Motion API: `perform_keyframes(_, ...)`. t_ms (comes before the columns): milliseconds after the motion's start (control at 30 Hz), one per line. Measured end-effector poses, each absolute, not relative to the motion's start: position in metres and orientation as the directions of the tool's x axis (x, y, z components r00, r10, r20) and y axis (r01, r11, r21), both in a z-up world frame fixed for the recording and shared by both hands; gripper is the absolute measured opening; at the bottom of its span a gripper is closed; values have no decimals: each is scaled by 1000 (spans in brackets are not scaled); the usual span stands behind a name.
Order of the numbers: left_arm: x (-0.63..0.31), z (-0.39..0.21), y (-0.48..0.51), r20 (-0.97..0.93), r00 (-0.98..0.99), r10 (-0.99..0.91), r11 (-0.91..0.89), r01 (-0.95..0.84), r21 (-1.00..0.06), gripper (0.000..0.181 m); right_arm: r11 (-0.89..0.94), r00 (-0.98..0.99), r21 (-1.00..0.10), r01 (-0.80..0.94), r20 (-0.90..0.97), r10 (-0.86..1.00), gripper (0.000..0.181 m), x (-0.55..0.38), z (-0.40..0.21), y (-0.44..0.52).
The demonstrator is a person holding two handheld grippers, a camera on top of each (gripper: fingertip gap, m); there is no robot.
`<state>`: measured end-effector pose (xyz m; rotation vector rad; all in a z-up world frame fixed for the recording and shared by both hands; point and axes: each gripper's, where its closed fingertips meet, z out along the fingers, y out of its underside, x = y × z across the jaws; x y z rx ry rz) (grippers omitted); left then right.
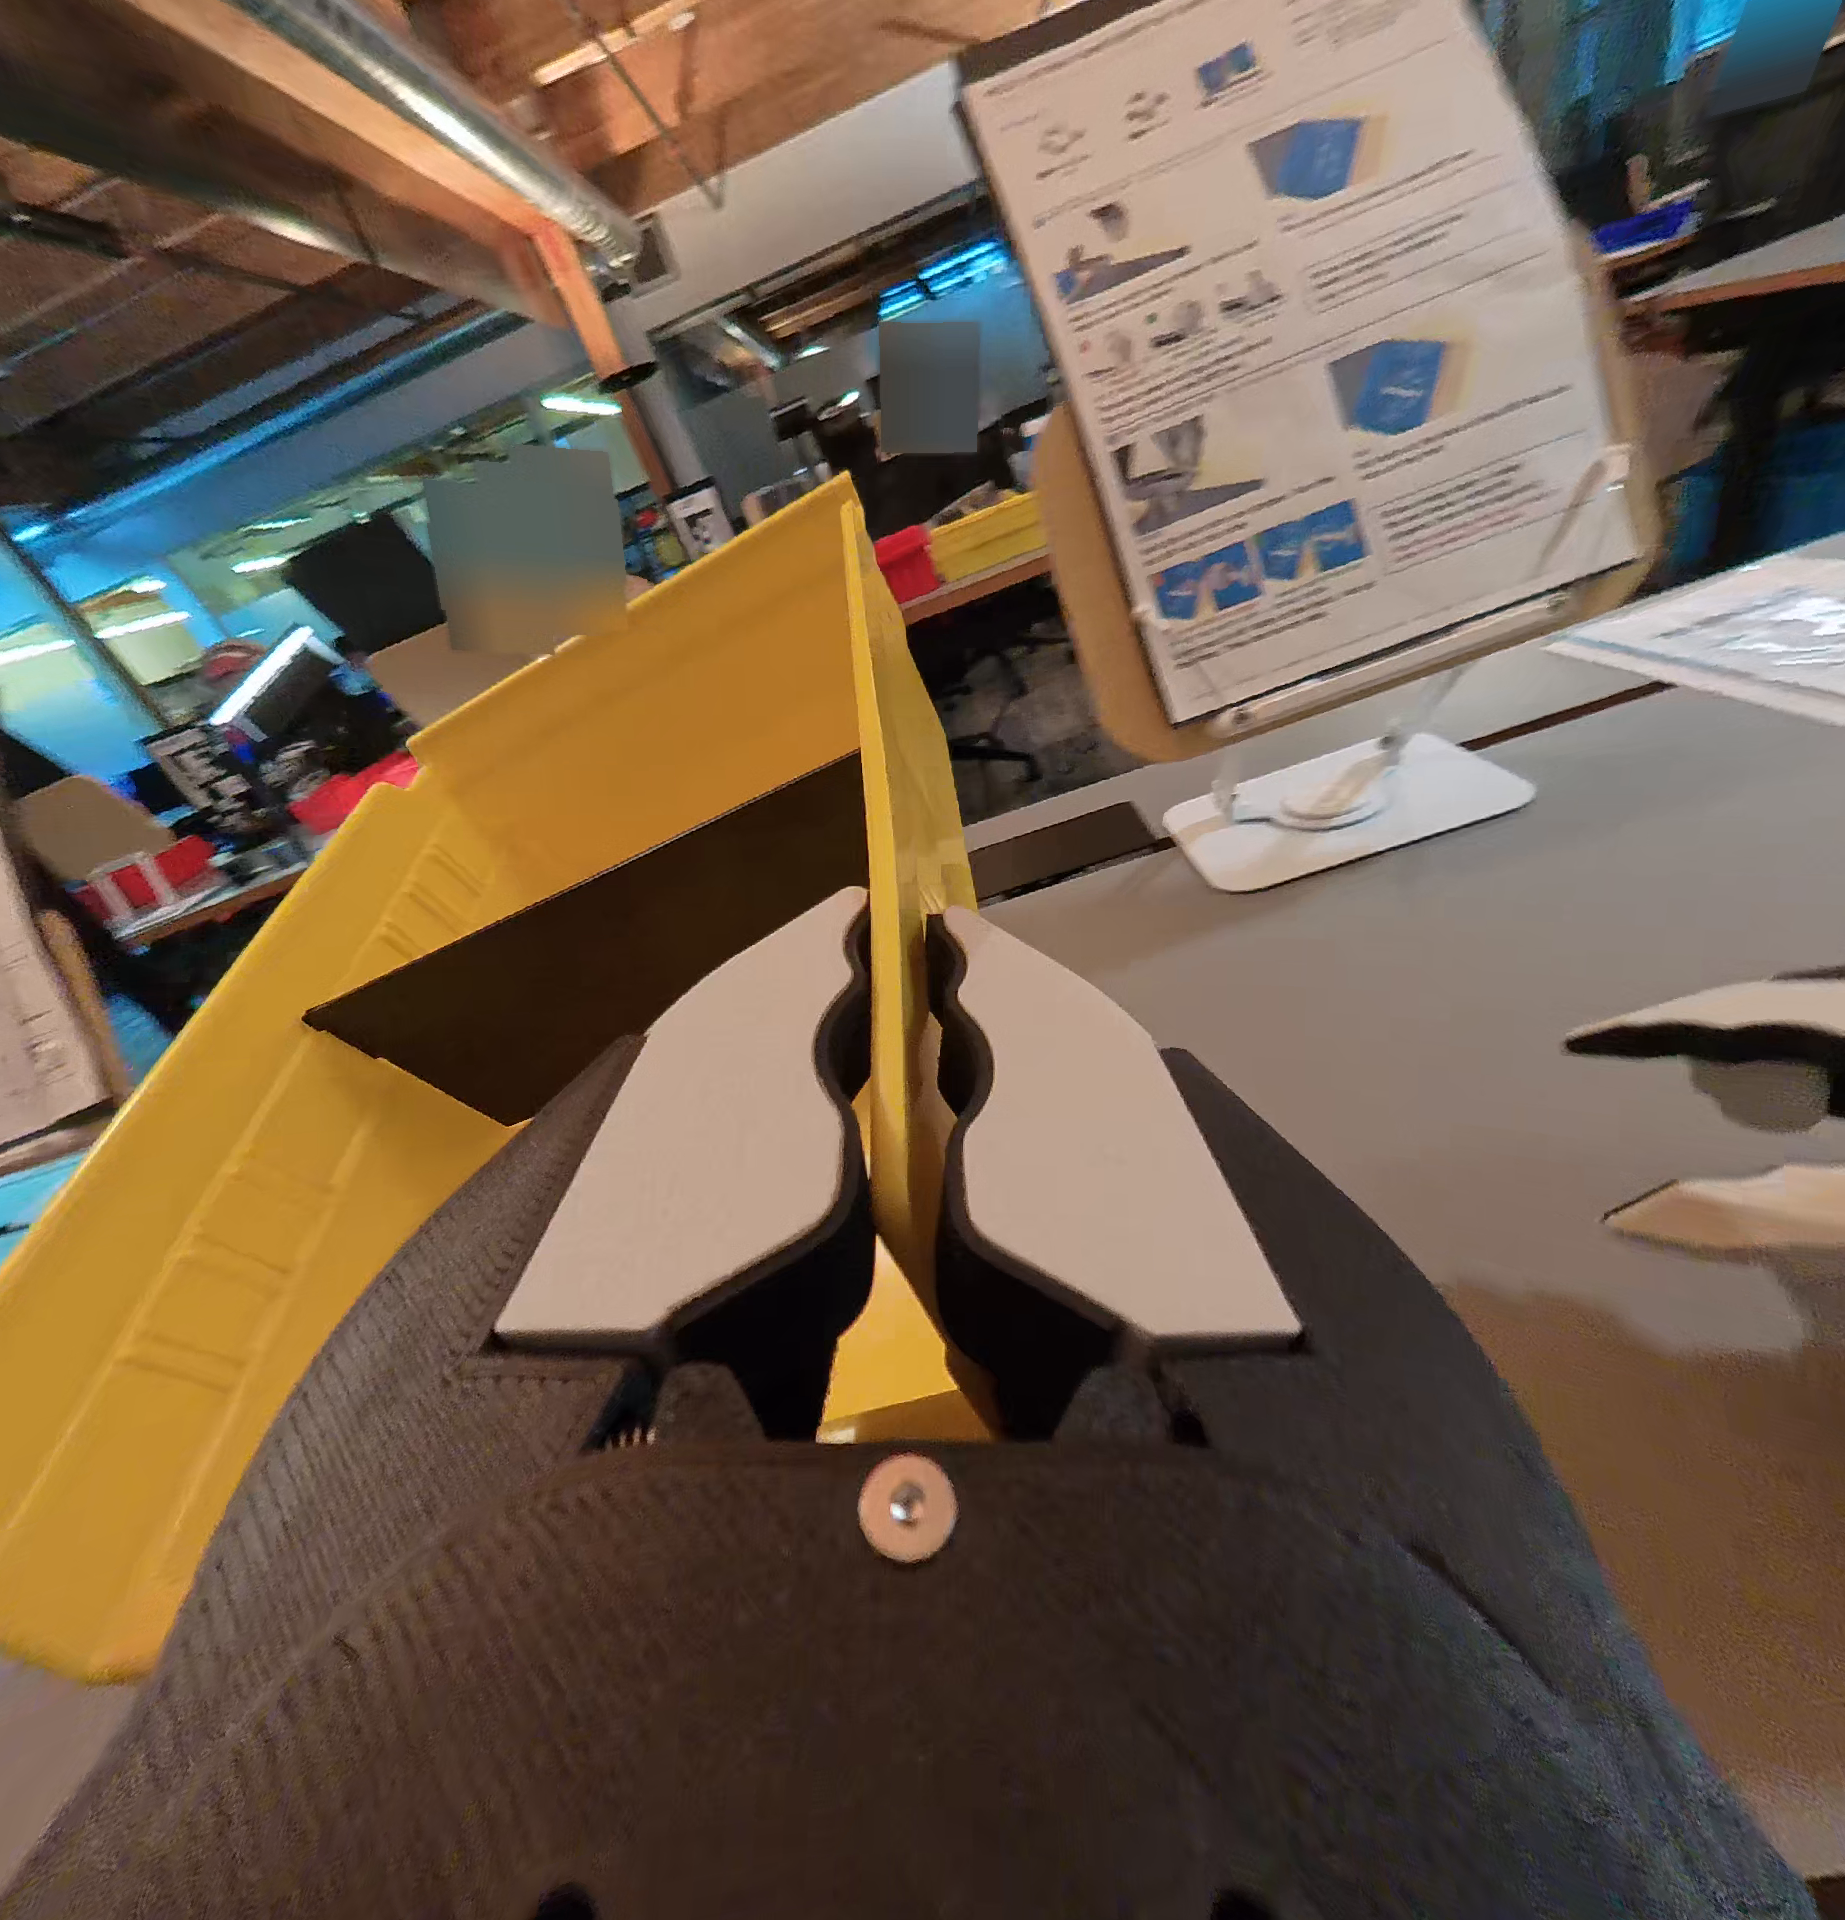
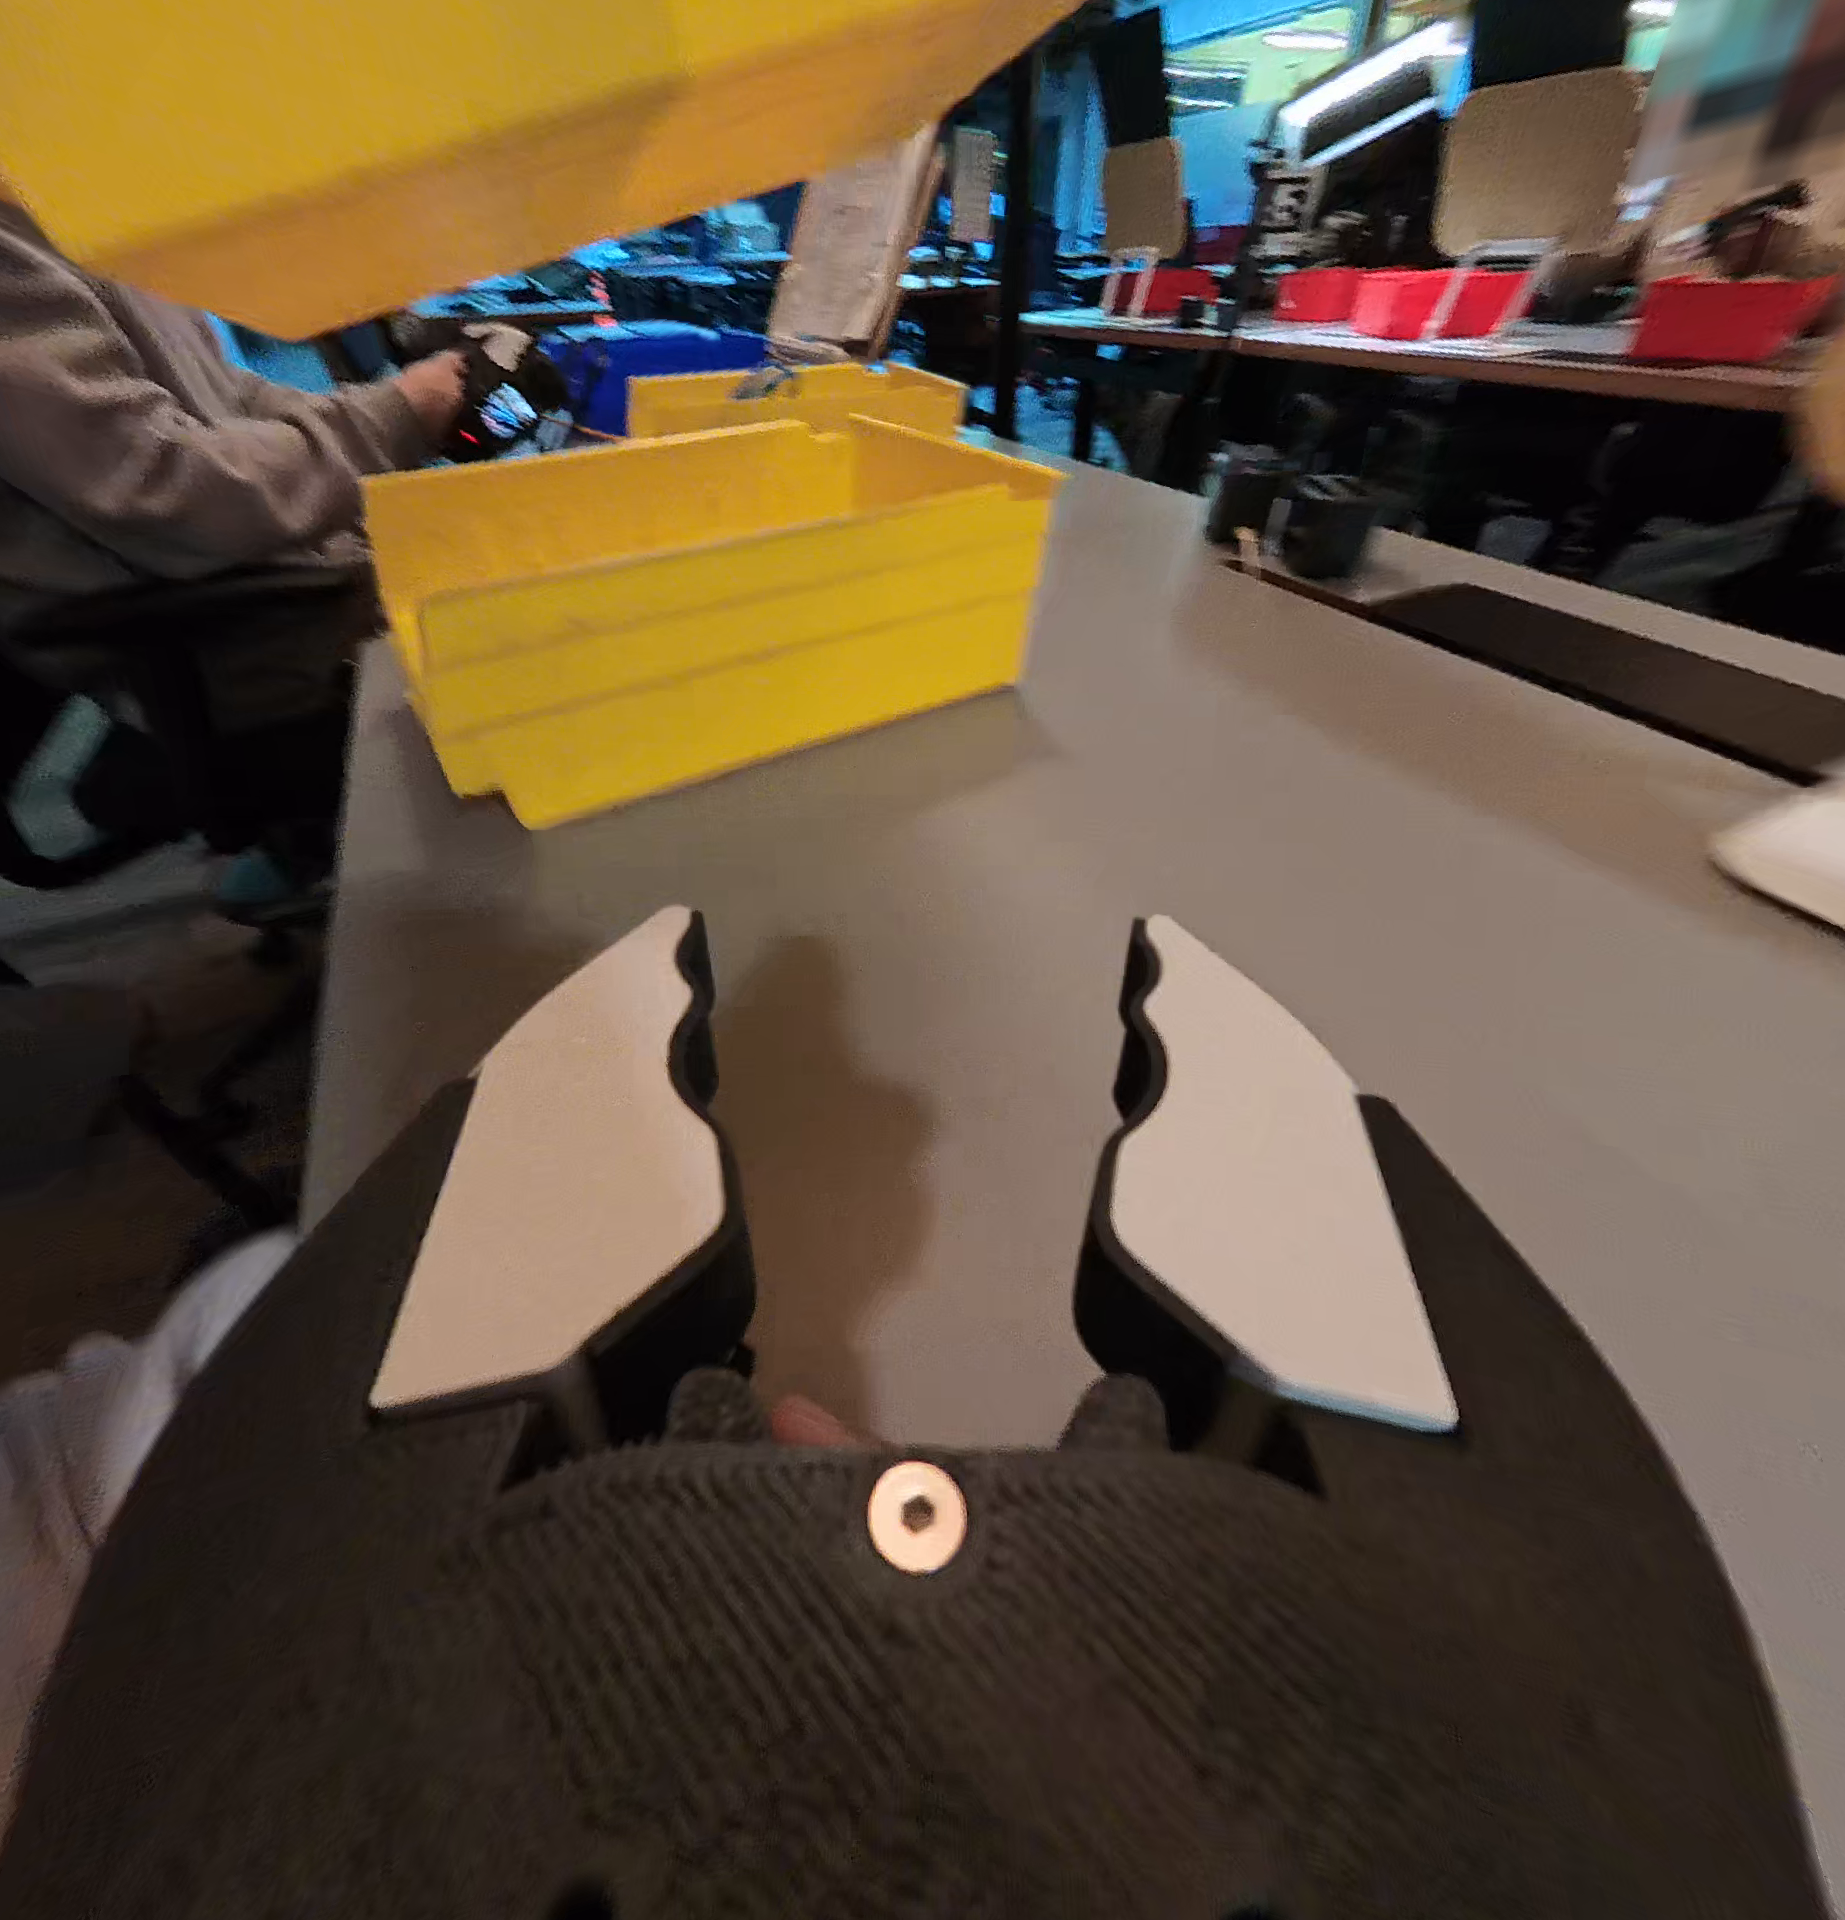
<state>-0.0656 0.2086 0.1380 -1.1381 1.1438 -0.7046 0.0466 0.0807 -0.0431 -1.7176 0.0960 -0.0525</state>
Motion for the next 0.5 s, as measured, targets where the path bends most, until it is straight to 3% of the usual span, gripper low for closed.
perform_keyframes(133, -36, 130, 149, -319, 151, -935, 312, -70, -947, 7, -153, 951, -986, -64, -14, -309, 72, 99, -36, -21)
perform_keyframes(300, 10, 106, 46, -225, -90, -970, 226, 4, -974, 7, 19, 787, -970, -244, -209, -580, 66, 138, -30, -147)
perform_keyframes(500, 72, 64, -56, -171, -271, -947, 174, 12, -985, 6, 334, 697, -882, -333, -468, -543, 67, 143, -5, -214)
